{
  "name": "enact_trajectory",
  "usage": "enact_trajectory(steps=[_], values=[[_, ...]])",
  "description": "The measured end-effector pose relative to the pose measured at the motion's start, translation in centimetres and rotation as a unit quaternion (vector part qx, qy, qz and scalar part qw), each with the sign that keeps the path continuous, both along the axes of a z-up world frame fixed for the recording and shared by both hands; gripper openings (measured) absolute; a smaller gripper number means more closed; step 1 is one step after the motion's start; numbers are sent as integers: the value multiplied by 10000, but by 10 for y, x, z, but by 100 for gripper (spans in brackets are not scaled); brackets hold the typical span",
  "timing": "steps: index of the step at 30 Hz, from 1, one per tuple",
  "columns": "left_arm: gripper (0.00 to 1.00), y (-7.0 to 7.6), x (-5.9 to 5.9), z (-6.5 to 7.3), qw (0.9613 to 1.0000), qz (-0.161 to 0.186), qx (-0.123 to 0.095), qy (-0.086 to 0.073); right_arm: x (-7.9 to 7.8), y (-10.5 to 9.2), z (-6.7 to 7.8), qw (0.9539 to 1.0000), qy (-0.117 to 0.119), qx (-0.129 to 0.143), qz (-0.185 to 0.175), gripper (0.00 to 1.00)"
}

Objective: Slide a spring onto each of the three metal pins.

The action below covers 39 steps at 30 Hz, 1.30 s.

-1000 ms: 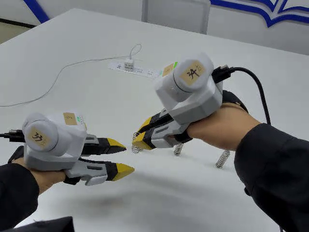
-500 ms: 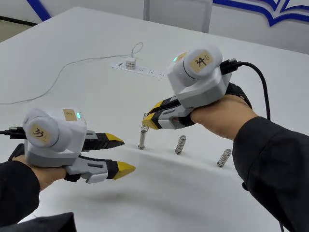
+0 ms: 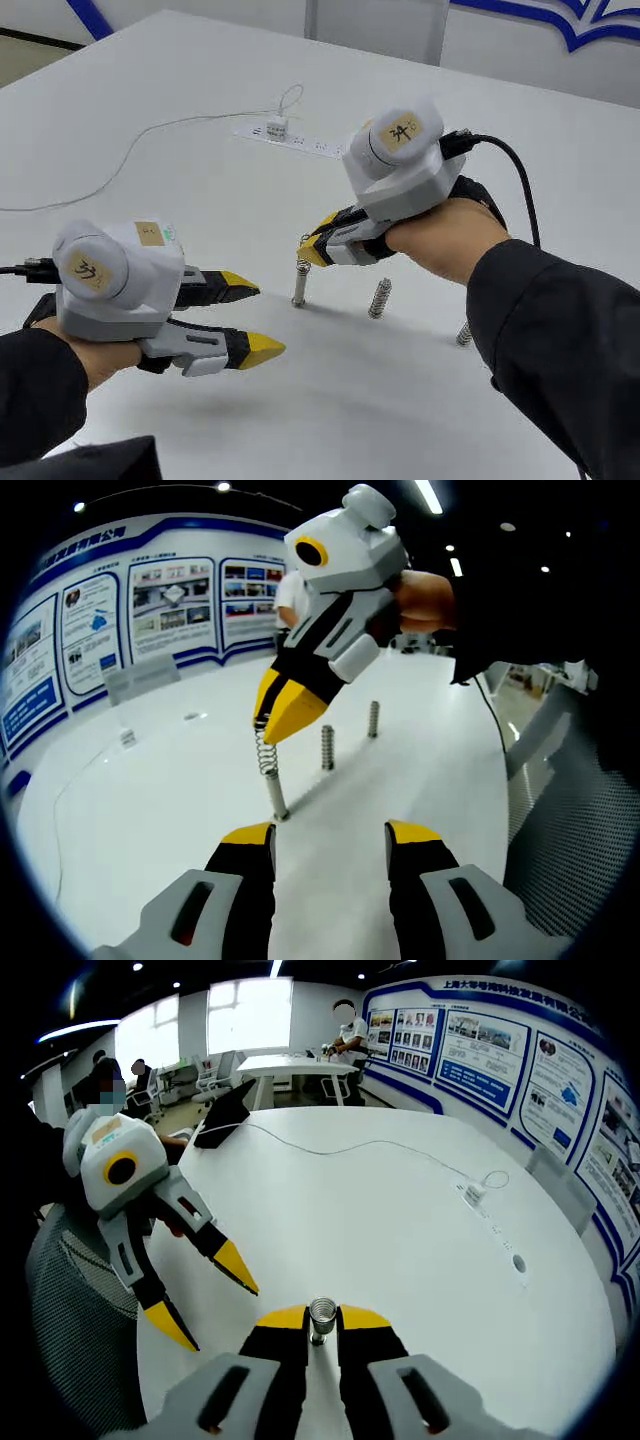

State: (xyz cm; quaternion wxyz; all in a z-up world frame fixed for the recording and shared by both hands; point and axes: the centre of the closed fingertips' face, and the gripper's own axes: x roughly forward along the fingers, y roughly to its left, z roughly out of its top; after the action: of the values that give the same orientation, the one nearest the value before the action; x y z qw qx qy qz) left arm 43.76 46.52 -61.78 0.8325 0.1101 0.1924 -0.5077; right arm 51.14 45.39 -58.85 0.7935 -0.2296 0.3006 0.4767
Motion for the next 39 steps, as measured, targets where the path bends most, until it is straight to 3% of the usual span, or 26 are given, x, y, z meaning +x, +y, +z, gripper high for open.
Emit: enact_trajectory(steps=[24, 39], values=[[45, 1, 0, 0, 10000, 13, 11, 6, -5, 1, -1, 10000, 81, -29, -24, 12], [45, 2, 0, -1, 10000, 8, 34, 11, 3, -1, -27, 9997, 232, -110, -53, 12]])
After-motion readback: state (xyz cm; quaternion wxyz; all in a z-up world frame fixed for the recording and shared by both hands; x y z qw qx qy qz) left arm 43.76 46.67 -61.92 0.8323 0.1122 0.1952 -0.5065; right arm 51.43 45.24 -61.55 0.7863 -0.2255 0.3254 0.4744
